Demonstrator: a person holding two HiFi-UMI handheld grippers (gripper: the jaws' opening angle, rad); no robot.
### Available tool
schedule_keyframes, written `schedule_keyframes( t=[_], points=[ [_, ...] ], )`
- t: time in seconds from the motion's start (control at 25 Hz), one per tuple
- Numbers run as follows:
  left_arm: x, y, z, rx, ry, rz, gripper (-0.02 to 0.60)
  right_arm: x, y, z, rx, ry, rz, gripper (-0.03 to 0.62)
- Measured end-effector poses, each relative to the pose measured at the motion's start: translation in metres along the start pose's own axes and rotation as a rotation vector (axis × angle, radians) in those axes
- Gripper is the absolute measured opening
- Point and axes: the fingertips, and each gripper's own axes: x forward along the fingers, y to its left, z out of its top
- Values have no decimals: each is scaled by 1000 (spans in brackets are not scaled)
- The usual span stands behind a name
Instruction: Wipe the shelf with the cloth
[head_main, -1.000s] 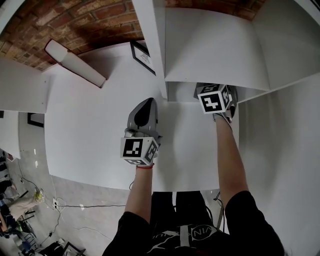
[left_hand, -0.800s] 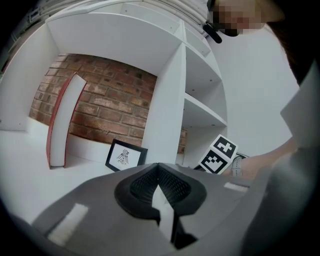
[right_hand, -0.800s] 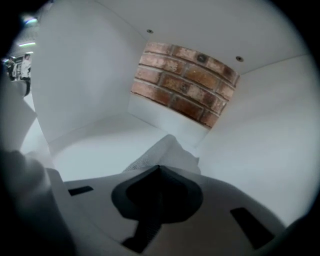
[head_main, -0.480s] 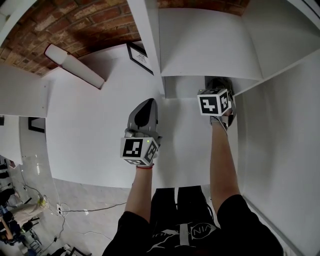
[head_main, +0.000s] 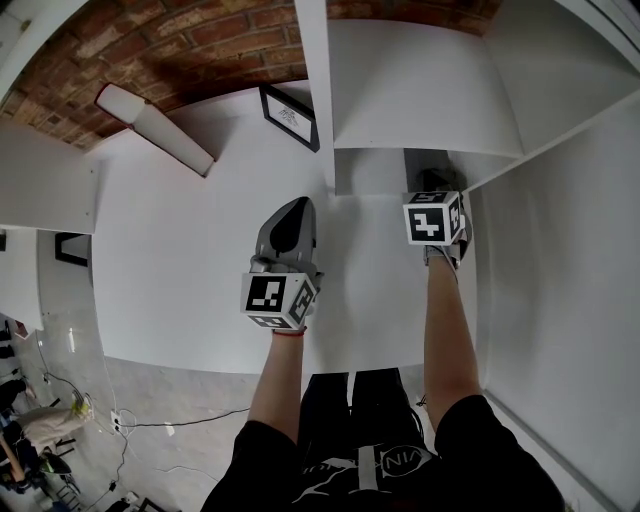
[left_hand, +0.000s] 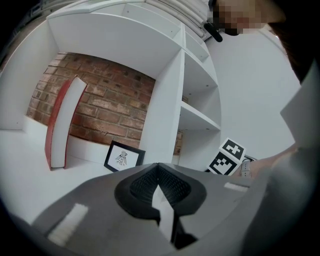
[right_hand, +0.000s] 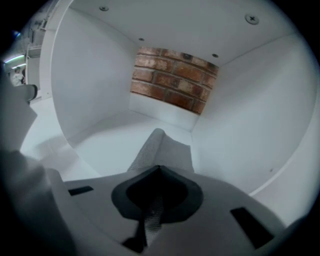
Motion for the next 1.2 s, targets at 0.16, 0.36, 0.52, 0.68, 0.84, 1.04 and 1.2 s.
schedule_keyframes(
  t=[0.16,0.36,0.52,0.68,0.84,1.04,1.2],
  points=[
    [-1,-2,1,2,2,-14,9,-1,47,18,-70,-34,114,12],
    [-2,0,0,21,12,-16,9,-6,108,40,-126,-65,243,12],
    [-5,7,-1,21,15,-8,9,-11,142,51,-139,-87,311,12],
    [-5,10,-2,18,18,-3,9,-14,165,57,-211,-124,364,12],
    [-3,8,-4,19,20,-5,9,-9,151,56,-230,-128,359,12],
    [2,1,-7,18,23,-15,9,3,96,40,-158,-91,267,12],
    [6,-4,-6,16,25,-25,9,5,50,22,-90,-57,188,12]
  ],
)
